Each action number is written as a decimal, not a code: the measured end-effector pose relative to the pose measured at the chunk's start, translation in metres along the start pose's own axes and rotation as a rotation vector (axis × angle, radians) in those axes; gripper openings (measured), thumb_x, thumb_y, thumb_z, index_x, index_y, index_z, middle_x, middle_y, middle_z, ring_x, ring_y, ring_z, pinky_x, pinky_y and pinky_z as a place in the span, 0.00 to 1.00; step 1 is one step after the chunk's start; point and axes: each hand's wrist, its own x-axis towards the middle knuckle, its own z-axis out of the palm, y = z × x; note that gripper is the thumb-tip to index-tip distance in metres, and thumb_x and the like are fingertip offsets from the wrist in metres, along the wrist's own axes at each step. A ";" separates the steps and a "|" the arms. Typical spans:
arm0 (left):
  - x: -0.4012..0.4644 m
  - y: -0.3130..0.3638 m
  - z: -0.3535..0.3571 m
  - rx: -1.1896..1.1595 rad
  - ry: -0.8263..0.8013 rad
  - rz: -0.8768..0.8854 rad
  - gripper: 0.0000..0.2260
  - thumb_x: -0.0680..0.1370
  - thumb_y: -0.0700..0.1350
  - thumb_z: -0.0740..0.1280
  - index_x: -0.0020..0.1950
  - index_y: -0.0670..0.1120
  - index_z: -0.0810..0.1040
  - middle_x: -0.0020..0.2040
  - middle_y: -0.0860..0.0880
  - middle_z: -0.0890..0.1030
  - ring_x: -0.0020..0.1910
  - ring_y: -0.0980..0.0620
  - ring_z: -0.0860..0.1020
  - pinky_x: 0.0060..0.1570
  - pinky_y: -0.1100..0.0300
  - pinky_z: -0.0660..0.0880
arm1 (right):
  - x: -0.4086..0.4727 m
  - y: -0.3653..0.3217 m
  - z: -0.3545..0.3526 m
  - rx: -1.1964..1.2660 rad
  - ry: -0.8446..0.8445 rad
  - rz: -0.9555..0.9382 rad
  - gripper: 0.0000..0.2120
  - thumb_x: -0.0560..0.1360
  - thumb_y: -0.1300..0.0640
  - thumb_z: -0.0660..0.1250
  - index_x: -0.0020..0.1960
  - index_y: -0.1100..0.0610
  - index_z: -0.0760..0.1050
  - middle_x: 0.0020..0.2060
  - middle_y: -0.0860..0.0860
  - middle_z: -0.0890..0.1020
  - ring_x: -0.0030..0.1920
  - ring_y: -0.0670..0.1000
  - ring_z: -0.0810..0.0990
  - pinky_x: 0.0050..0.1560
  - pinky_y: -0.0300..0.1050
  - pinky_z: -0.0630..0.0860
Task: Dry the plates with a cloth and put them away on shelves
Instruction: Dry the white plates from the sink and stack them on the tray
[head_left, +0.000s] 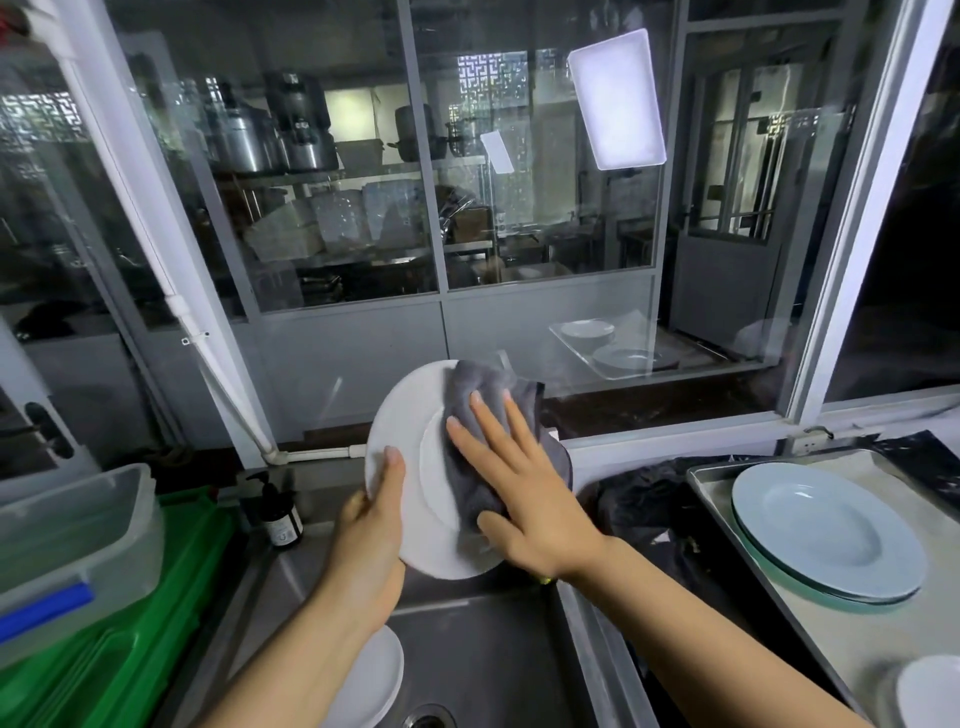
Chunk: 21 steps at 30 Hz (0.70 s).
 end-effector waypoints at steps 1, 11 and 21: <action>-0.001 0.000 0.001 -0.017 -0.002 0.002 0.23 0.67 0.63 0.66 0.51 0.47 0.80 0.47 0.51 0.86 0.49 0.52 0.83 0.54 0.54 0.77 | -0.001 -0.007 0.005 -0.017 -0.023 -0.060 0.38 0.69 0.53 0.57 0.78 0.58 0.56 0.79 0.57 0.50 0.78 0.62 0.41 0.74 0.68 0.46; 0.001 -0.005 -0.019 -0.254 -0.111 -0.303 0.38 0.71 0.70 0.64 0.68 0.42 0.73 0.62 0.40 0.80 0.60 0.44 0.80 0.58 0.49 0.74 | -0.046 -0.015 0.025 -0.287 -0.112 -0.288 0.38 0.69 0.48 0.65 0.78 0.50 0.60 0.79 0.55 0.55 0.78 0.62 0.48 0.73 0.68 0.52; -0.002 -0.009 -0.038 -0.086 -0.092 -0.124 0.18 0.81 0.60 0.56 0.62 0.53 0.77 0.55 0.52 0.84 0.48 0.56 0.84 0.35 0.62 0.79 | -0.043 0.032 -0.003 -0.078 -0.153 -0.084 0.39 0.67 0.60 0.62 0.77 0.60 0.59 0.78 0.60 0.52 0.78 0.64 0.45 0.75 0.67 0.50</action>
